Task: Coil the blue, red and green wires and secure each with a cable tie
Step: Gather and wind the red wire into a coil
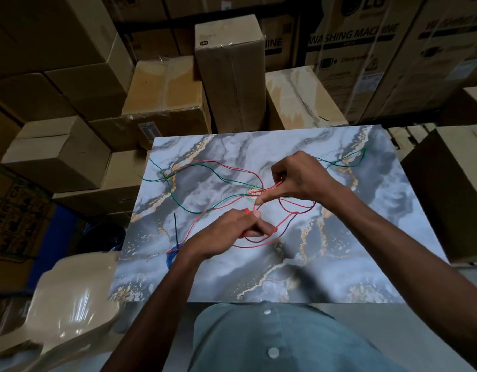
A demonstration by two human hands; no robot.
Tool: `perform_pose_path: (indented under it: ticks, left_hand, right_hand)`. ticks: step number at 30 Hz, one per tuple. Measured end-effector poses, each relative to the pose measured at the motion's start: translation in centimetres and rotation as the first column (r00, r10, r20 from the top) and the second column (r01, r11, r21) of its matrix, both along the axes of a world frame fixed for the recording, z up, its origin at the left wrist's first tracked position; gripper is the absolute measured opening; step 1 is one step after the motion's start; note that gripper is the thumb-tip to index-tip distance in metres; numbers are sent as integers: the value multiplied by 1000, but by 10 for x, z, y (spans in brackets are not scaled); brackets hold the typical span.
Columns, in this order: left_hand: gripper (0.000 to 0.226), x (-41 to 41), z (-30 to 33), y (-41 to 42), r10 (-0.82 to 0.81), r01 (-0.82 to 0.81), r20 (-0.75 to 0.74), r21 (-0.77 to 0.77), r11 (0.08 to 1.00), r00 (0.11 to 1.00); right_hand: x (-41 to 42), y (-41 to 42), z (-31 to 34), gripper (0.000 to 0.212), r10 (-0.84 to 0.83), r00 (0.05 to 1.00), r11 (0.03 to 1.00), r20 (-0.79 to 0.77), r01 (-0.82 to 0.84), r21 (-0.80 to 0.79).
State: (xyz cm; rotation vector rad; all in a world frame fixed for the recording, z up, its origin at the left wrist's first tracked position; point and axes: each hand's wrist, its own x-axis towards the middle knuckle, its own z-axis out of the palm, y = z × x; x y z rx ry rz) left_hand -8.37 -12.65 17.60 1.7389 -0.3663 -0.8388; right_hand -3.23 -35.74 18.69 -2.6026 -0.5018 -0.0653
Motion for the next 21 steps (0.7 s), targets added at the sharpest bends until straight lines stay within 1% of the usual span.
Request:
perform_pose_path:
  ticks: [3, 5, 7, 9, 11, 12, 16, 18, 19, 21]
  left_hand:
    - [52, 0, 1, -3, -45, 46, -20, 20, 999, 999]
    - [52, -1, 3, -4, -73, 73, -23, 13, 997, 997]
    - [51, 0, 2, -3, -58, 54, -79, -55, 997, 995]
    - [49, 1, 0, -3, 0, -20, -146, -132, 991, 989]
    - [48, 2, -3, -3, 56, -87, -163, -187, 979, 985]
    - [49, 3, -3, -4, 83, -120, -169, -226, 967, 982]
    - [53, 9, -1, -5, 164, -274, -277, -426, 862, 947]
    - [53, 15, 1, -5, 206, -372, -355, -502, 781, 912]
    - [51, 19, 3, -4, 226, -422, -395, -530, 735, 891]
    - [49, 26, 8, -1, 267, -490, -436, -558, 670, 860]
  right_hand:
    - [9, -16, -8, 74, 74, 997, 997, -20, -74, -15]
    - [14, -28, -19, 66, 56, 998, 998, -14, -56, -17]
    - [17, -40, -37, 51, -59, 998, 996, -35, 61, 66]
    - [19, -48, -57, 41, -192, 977, 975, -88, 201, 99]
    - [16, -51, -73, 37, -306, 939, 937, -154, 326, 127]
    - [13, -51, -80, 39, -358, 915, 909, -186, 387, 155]
    - [-9, -34, -106, 50, -547, 793, 781, -269, 599, 179]
    - [-21, -25, -124, 54, -578, 738, 741, -347, 653, 154]
    - [-26, -24, -133, 50, -580, 720, 734, -381, 665, 140]
    - [-33, -26, -150, 35, -593, 679, 706, -432, 697, 125]
